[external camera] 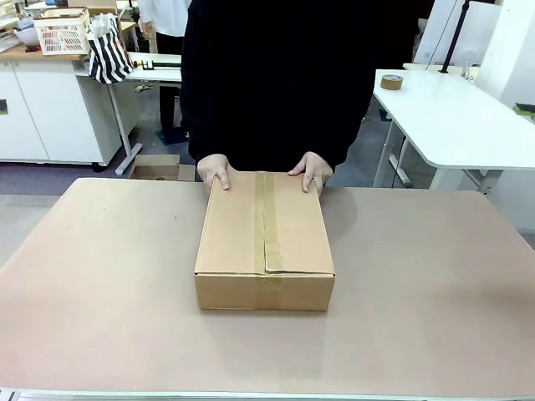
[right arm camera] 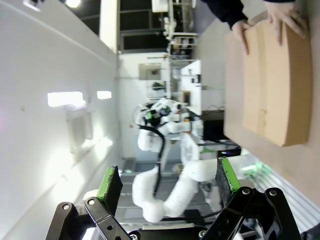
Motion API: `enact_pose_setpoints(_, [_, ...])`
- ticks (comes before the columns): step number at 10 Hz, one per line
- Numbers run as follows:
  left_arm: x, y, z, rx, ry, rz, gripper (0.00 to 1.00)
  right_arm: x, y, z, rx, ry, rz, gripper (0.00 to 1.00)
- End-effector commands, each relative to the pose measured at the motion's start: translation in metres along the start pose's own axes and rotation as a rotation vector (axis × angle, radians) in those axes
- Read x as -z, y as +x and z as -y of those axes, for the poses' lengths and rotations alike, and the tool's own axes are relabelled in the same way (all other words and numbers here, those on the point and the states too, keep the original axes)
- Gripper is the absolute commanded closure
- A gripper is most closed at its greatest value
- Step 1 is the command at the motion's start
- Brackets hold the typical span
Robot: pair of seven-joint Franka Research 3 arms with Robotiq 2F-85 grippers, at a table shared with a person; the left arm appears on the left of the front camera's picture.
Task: Pack the gift set into the box.
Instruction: Press and hold the closed box until the human finishes sealing it.
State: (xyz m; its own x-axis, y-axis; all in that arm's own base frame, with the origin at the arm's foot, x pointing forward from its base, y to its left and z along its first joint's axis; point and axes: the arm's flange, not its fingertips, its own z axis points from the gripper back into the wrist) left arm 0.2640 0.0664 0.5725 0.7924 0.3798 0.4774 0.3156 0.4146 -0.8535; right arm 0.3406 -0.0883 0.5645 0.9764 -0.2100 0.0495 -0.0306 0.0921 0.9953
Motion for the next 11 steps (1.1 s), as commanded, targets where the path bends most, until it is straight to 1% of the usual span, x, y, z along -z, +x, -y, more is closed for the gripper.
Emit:
enact_pose_setpoints(1, [0.039, 0.011, -0.005, 0.359, 0.291, 0.065, 0.00, 0.038, 0.030, 0.007, -0.375, -0.096, -0.161, 0.00])
enact_pose_setpoints(2, [0.071, 0.019, -0.002, 0.544, 0.220, 0.033, 0.00, 0.075, 0.045, 0.010, -0.612, -0.064, -0.258, 0.00])
enact_pose_setpoints(3, [0.109, 0.025, 0.001, 0.670, 0.109, 0.008, 0.00, 0.111, 0.055, 0.010, -0.794, -0.007, -0.311, 0.00])
enact_pose_setpoints(4, [0.147, 0.027, 0.003, 0.804, -0.017, -0.003, 0.00, 0.147, 0.059, 0.011, -0.967, 0.007, -0.242, 0.00])
enact_pose_setpoints(5, [0.190, 0.024, 0.008, 0.933, -0.100, -0.006, 0.00, 0.187, 0.055, 0.016, -1.059, -0.103, -0.127, 0.00])
enact_pose_setpoints(6, [0.228, 0.019, 0.012, 1.021, -0.075, 0.075, 0.00, 0.217, 0.046, 0.020, -1.209, -0.330, 0.049, 0.00])
enact_pose_setpoints(7, [0.261, 0.009, 0.018, 1.133, -0.011, 0.118, 0.00, 0.238, 0.032, 0.022, -1.354, -0.424, 0.110, 0.00])
enact_pose_setpoints(8, [0.282, 0.002, 0.022, 1.174, -0.035, -0.063, 0.00, 0.248, 0.018, 0.021, -1.480, -0.485, 0.135, 0.00])
enact_pose_setpoints(9, [0.290, 0.002, 0.023, 1.103, -0.112, -0.286, 0.00, 0.246, 0.009, 0.016, -1.537, -0.535, 0.142, 0.00])
enact_pose_setpoints(10, [0.274, 0.012, 0.016, 0.951, -0.147, -0.450, 0.00, 0.236, 0.040, 0.010, -1.166, -0.281, -0.073, 0.00])
enact_pose_setpoints(11, [0.285, -0.013, 0.030, 1.123, -0.072, -0.124, 0.00, 0.236, 0.040, 0.010, -1.166, -0.281, -0.073, 0.00])
